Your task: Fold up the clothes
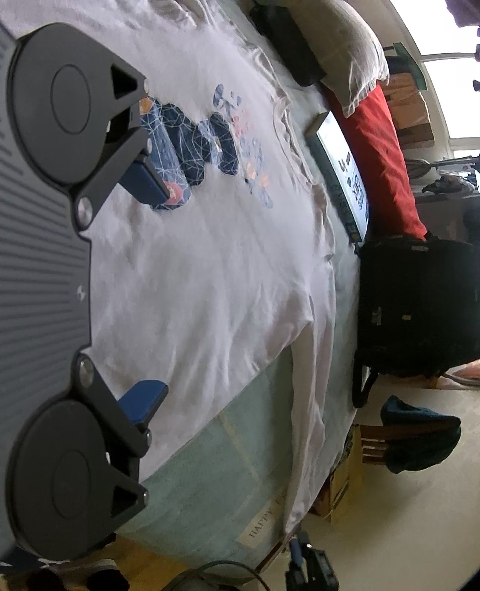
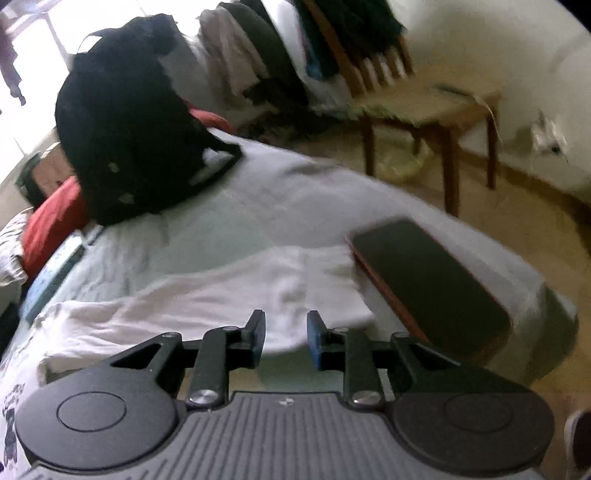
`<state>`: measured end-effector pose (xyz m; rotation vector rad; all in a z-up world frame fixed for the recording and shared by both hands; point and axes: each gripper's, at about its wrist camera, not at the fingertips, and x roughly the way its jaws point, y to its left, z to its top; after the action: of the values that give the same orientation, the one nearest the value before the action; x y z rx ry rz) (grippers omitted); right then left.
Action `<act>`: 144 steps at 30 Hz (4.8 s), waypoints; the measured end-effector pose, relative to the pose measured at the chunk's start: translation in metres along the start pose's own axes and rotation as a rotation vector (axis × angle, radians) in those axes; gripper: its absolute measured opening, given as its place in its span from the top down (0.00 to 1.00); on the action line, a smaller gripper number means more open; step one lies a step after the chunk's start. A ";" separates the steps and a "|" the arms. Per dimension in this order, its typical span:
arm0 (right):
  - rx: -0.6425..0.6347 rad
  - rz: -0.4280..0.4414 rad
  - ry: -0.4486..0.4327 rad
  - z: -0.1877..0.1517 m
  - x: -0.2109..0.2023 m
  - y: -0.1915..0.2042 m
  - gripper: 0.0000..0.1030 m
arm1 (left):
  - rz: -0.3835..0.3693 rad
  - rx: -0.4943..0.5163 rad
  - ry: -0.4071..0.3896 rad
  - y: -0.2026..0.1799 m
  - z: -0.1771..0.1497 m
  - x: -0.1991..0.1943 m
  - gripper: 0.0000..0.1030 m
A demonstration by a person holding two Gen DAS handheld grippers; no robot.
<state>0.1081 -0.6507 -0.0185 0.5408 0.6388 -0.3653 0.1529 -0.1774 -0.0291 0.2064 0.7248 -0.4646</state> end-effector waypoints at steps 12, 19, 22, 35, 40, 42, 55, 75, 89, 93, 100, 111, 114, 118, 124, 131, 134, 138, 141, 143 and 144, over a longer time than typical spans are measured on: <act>-0.411 0.234 0.127 0.040 0.125 0.168 0.67 | 0.038 -0.005 -0.007 0.008 -0.002 -0.002 0.02; -0.499 0.267 0.202 0.023 0.176 0.201 0.67 | 0.042 -0.026 0.015 0.017 -0.005 0.008 0.02; -0.537 0.250 0.202 0.012 0.177 0.201 0.66 | 0.036 -0.024 0.027 0.016 -0.007 0.013 0.02; -0.798 0.190 0.084 -0.024 0.150 0.223 0.94 | 0.024 -0.017 0.034 0.016 -0.011 0.018 0.02; -0.686 0.158 0.035 -0.002 0.164 0.226 0.89 | 0.029 -0.032 0.035 0.019 -0.010 0.018 0.02; -0.648 0.138 0.082 0.004 0.170 0.224 0.83 | 0.029 -0.030 0.028 0.020 -0.011 0.016 0.02; -0.673 0.287 0.133 0.010 0.193 0.288 0.58 | 0.051 -0.072 0.014 0.040 -0.015 0.013 0.02; -0.589 0.284 0.122 0.009 0.115 0.235 0.74 | 0.037 -0.149 0.001 0.061 -0.021 0.007 0.02; 0.263 0.330 0.061 -0.051 0.044 -0.011 0.53 | -0.003 -0.108 -0.001 0.043 -0.022 -0.004 0.02; 0.425 0.272 -0.049 -0.041 0.053 -0.037 0.56 | 0.010 -0.089 -0.004 0.038 -0.021 -0.007 0.02; 0.294 0.071 -0.103 -0.015 0.060 -0.029 0.92 | 0.026 -0.082 0.000 0.036 -0.018 -0.008 0.02; 0.151 -0.190 -0.083 -0.008 0.026 -0.028 0.53 | 0.033 -0.077 0.002 0.037 -0.018 -0.008 0.02; 0.086 -0.170 -0.110 -0.004 0.015 -0.005 0.51 | 0.052 -0.087 0.000 0.041 -0.018 -0.008 0.02; -0.083 -0.077 -0.102 0.002 0.029 0.053 0.41 | 0.075 -0.107 0.007 0.047 -0.019 -0.008 0.02; -0.301 -0.028 0.012 -0.026 0.096 0.127 0.37 | 0.091 -0.094 0.012 0.048 -0.022 -0.009 0.02; -0.341 -0.081 0.043 -0.044 0.076 0.120 0.23 | 0.130 -0.140 0.049 0.069 -0.030 0.001 0.02; -0.286 -0.015 0.054 -0.020 0.083 0.146 0.20 | 0.115 -0.174 0.045 0.076 -0.033 0.001 0.02; -0.249 0.057 0.087 0.007 0.108 0.195 0.11 | 0.117 -0.171 0.044 0.077 -0.034 0.000 0.02; -0.275 0.025 0.188 0.008 0.152 0.242 0.10 | 0.117 -0.170 0.043 0.079 -0.035 0.000 0.02; -0.291 -0.030 0.220 0.003 0.179 0.260 0.10 | 0.114 -0.170 0.041 0.081 -0.035 0.000 0.02; -0.302 -0.071 0.222 0.000 0.192 0.265 0.09 | 0.111 -0.171 0.039 0.082 -0.036 0.000 0.02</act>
<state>0.3782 -0.4679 -0.0467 0.2718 0.9120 -0.2701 0.1711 -0.0934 -0.0538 0.0949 0.7828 -0.2914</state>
